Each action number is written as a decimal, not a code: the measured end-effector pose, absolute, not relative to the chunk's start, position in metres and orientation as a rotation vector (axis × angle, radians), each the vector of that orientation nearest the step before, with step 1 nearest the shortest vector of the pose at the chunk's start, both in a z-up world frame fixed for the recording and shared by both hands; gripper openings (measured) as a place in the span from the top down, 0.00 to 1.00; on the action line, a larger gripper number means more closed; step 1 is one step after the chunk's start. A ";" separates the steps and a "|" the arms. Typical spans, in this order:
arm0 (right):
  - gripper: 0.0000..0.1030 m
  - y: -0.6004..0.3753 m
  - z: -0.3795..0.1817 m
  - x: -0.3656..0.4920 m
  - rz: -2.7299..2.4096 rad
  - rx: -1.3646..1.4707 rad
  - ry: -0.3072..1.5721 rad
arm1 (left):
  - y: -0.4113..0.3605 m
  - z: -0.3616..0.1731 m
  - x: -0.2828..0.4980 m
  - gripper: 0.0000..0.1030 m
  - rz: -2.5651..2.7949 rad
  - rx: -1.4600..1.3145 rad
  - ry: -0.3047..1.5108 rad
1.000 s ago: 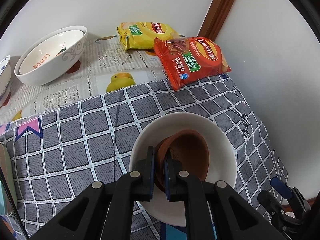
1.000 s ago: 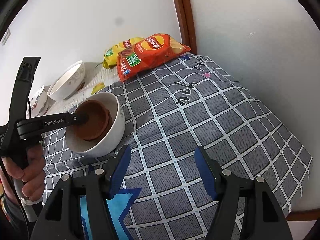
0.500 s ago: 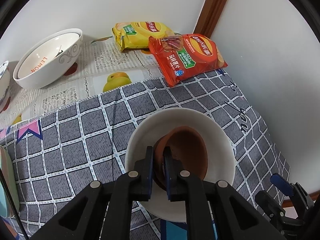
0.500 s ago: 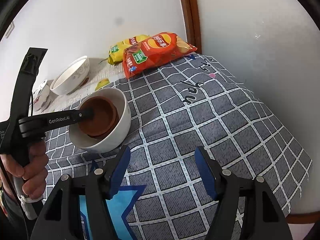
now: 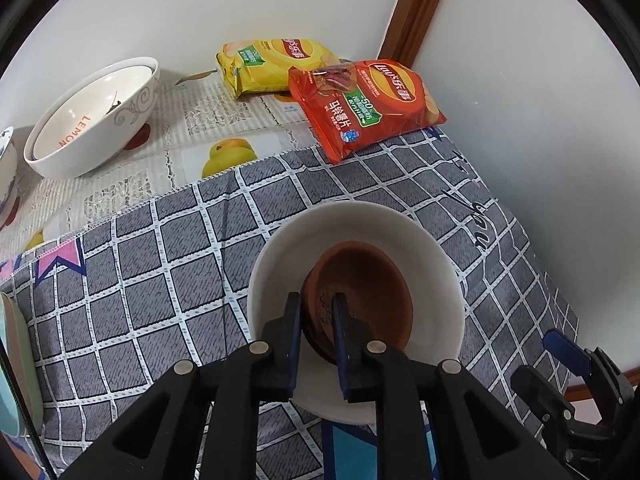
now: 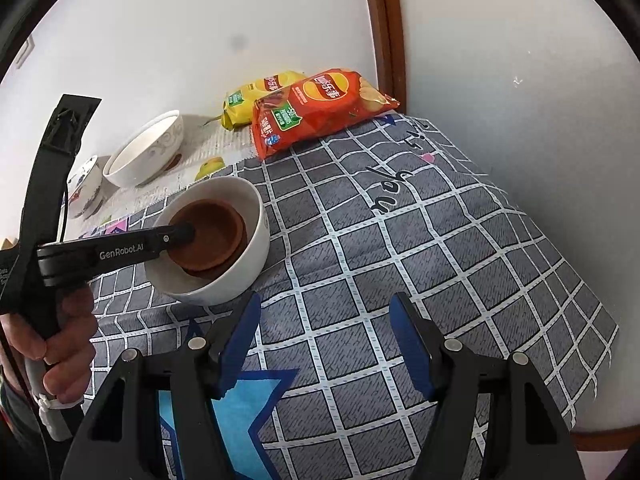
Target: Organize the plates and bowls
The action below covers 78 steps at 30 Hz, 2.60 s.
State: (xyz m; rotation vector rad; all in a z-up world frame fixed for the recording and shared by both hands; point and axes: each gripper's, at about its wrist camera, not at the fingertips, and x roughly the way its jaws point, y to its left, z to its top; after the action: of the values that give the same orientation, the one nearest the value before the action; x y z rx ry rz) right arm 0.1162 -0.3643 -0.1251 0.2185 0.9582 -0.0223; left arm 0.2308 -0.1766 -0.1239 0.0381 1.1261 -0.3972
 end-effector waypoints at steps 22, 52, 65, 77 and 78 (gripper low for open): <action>0.38 -0.336 -0.112 0.149 -0.016 0.145 0.945 | -0.143 -0.099 0.231 0.78 -0.361 -0.002 1.081; 0.54 -0.331 -0.151 0.193 -0.025 0.238 1.096 | -0.138 -0.126 0.242 0.78 -0.363 0.000 1.147; 0.54 -0.330 -0.157 0.201 -0.033 0.220 1.113 | -0.144 -0.137 0.243 0.73 -0.357 0.023 1.166; 0.54 -0.331 -0.164 0.209 -0.026 0.228 1.126 | -0.151 -0.149 0.246 0.68 -0.347 0.050 1.187; 0.54 -0.331 -0.165 0.209 -0.025 0.230 1.127 | -0.151 -0.150 0.247 0.68 -0.347 0.052 1.189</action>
State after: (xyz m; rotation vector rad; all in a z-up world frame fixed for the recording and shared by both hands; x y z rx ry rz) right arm 0.2091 -0.3308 -0.1650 0.2298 1.1270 -0.0250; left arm 0.2468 -0.1511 -0.1503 0.0523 1.1894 -0.3472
